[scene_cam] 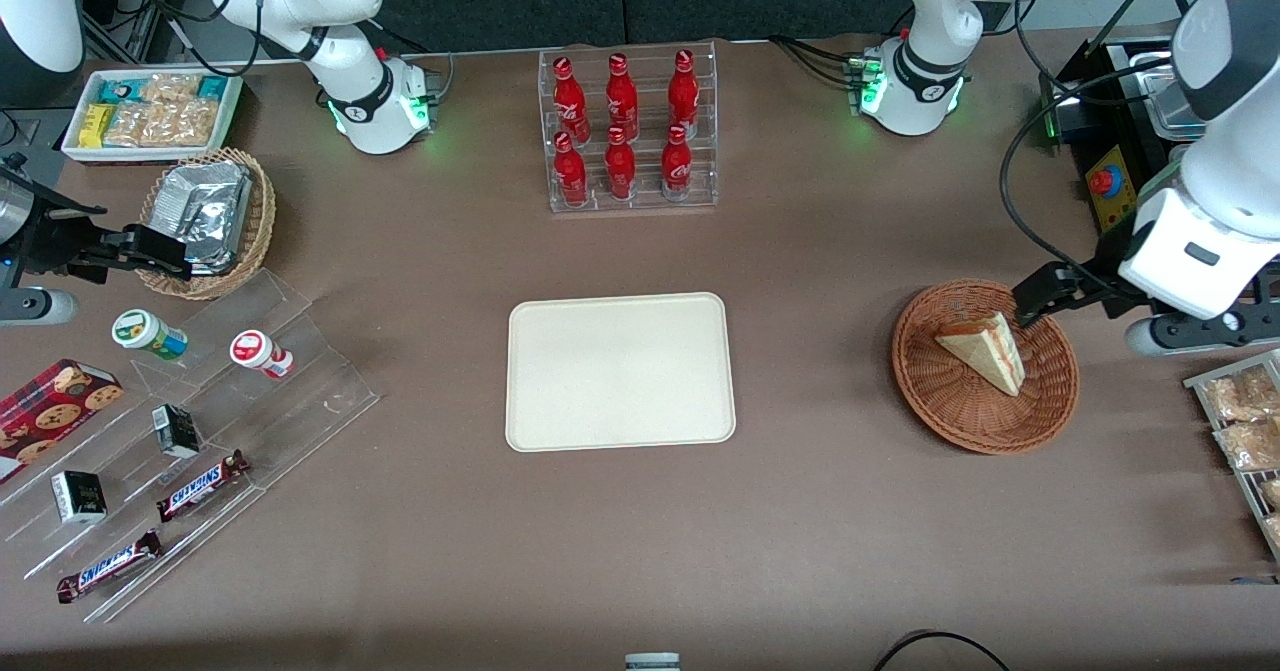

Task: Place sandwich from basket to tray
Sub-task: 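Move the left gripper over the wicker basket toward the sandwich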

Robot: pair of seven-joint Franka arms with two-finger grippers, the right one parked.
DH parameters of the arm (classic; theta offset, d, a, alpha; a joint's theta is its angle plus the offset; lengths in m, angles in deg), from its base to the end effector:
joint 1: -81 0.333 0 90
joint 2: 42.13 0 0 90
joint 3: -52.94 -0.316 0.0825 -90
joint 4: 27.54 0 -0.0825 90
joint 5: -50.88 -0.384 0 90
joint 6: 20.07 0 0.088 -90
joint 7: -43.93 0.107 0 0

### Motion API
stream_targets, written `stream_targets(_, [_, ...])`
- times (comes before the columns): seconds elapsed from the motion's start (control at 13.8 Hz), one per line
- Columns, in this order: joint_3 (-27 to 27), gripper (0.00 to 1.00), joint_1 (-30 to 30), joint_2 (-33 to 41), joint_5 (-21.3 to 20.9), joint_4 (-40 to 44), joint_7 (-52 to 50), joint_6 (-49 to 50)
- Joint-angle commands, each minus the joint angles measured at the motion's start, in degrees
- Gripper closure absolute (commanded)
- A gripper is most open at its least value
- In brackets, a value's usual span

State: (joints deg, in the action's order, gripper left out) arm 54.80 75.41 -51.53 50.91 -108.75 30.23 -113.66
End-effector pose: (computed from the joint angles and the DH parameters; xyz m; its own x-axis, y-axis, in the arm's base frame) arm 0.6063 -0.0776 0.6075 0.9927 0.1098 0.0492 0.1090 -0.9939 0.0180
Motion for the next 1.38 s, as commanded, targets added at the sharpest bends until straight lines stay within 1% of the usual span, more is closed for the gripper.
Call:
stream_targets(0.0, [0.2, 0.0, 1.3, 1.4, -0.1, -0.7, 1.4, 1.0])
stream_targets(0.36, [0.2, 0.0, 2.7, -0.5, 0.1, -0.8, -1.1, 3.7])
stream_targets(0.51, [0.1, 0.0, 3.1, -2.3, -0.3, -1.0, -1.8, 3.3])
stream_targets(0.65, [0.1, 0.0, 5.1, -2.5, -0.4, -1.4, -3.7, 3.1])
stream_targets(0.8, [0.2, 0.0, 5.0, -3.2, -1.1, -1.5, -3.9, 2.4])
stream_targets(1.16, [0.7, 0.0, 4.4, -1.2, -0.3, 0.7, -2.9, 2.6])
stream_targets(1.3, [2.7, 0.0, 4.3, 0.4, -0.6, 1.2, -2.8, 3.1])
